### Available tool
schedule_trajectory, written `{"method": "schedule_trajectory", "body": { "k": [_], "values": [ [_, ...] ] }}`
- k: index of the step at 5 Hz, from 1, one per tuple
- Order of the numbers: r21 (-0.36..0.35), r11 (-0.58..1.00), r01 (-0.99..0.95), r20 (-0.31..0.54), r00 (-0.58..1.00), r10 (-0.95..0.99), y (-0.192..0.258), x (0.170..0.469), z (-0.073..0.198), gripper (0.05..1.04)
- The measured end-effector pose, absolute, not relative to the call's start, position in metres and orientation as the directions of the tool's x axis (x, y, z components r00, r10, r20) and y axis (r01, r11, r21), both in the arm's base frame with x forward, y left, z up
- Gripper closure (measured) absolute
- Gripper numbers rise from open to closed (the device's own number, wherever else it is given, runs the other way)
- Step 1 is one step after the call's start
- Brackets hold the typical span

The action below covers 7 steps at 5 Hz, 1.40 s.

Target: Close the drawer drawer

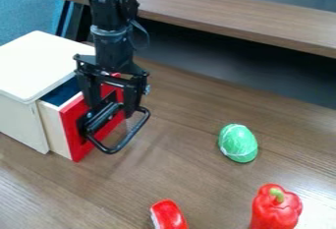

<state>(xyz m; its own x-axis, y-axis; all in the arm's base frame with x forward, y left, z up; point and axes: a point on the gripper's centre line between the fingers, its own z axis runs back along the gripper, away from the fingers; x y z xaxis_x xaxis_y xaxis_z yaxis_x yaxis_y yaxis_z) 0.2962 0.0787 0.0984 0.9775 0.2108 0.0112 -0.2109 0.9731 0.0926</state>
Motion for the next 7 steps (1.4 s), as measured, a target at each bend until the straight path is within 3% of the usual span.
{"method": "schedule_trajectory", "body": {
  "k": [3,5,7],
  "values": [
    [0.277,0.943,-0.185,0.017,0.982,0.187,0.094,0.294,0.090,0.084],
    [0.333,0.927,-0.172,0.008,0.984,0.180,0.094,0.295,0.089,0.084],
    [0.344,0.910,-0.231,-0.006,0.969,0.248,0.116,0.283,0.084,0.084]
  ]
}}
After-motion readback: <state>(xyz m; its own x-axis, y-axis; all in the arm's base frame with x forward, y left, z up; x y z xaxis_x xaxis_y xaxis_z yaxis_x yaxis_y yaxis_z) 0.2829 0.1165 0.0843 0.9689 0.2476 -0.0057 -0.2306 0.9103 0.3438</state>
